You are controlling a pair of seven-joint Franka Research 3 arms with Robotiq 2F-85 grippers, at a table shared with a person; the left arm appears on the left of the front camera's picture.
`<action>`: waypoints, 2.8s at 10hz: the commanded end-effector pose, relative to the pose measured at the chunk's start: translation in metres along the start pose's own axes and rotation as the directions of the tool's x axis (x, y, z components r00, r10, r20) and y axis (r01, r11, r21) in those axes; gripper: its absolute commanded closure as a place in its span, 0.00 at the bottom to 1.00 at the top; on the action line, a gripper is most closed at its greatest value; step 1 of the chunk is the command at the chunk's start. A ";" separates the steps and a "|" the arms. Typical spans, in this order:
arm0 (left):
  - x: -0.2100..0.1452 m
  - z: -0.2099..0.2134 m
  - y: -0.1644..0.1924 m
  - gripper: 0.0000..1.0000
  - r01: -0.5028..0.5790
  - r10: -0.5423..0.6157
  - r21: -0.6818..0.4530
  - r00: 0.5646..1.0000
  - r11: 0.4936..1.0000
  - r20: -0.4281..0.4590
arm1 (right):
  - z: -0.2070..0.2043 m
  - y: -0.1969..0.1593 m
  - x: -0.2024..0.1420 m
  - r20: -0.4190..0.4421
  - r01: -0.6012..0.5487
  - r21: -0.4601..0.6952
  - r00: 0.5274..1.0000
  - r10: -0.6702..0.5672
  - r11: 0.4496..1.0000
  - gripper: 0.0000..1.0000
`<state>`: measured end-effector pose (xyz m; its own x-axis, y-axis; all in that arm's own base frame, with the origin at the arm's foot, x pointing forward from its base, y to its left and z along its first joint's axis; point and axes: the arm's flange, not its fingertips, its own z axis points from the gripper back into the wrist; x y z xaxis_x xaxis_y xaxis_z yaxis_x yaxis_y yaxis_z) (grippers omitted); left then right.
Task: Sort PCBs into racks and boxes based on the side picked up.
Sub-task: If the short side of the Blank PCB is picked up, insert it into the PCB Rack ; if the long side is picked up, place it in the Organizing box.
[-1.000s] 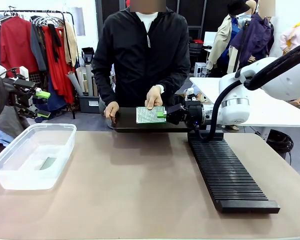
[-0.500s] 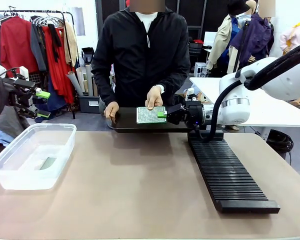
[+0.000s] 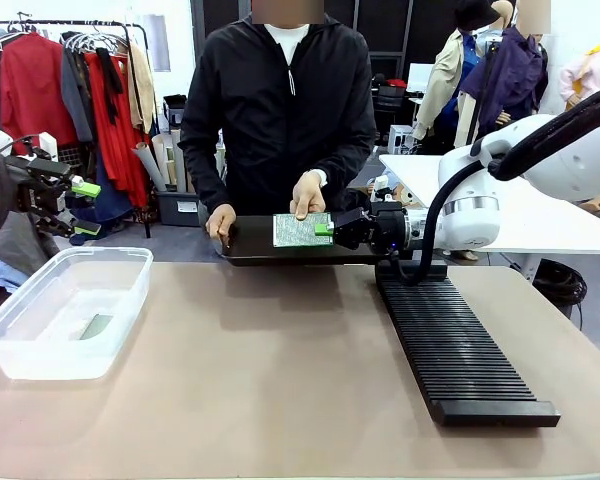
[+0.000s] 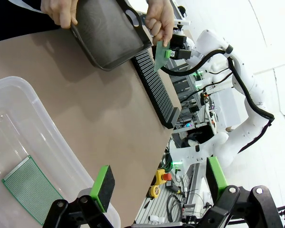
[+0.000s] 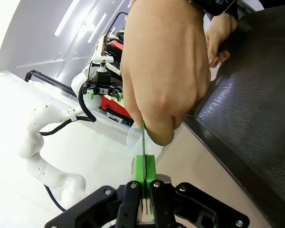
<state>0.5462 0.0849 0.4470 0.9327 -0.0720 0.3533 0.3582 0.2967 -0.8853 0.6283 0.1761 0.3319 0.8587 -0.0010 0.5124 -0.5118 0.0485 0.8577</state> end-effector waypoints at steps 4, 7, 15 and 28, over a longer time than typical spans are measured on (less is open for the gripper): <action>0.001 0.001 -0.002 0.00 -0.001 0.001 0.001 1.000 1.000 0.002 | -0.002 0.001 0.001 0.001 -0.003 -0.002 1.000 0.003 1.000 1.00; 0.001 0.001 -0.002 0.00 -0.001 0.001 0.001 1.000 1.000 0.002 | -0.002 0.001 0.001 0.001 -0.003 -0.002 1.000 0.003 1.000 1.00; 0.001 0.001 -0.002 0.00 -0.001 0.001 0.001 1.000 1.000 0.002 | 0.037 0.018 0.018 0.017 -0.100 0.017 0.995 0.099 0.995 1.00; 0.001 0.001 -0.002 0.00 -0.001 0.001 0.001 1.000 1.000 0.002 | 0.229 0.025 0.048 -0.072 -0.369 -0.033 0.928 0.366 0.929 1.00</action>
<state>0.5462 0.0849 0.4470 0.9328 -0.0719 0.3532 0.3581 0.2967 -0.8853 0.6455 -0.0436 0.3888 0.6510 0.0542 0.7571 -0.7582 0.0930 0.6453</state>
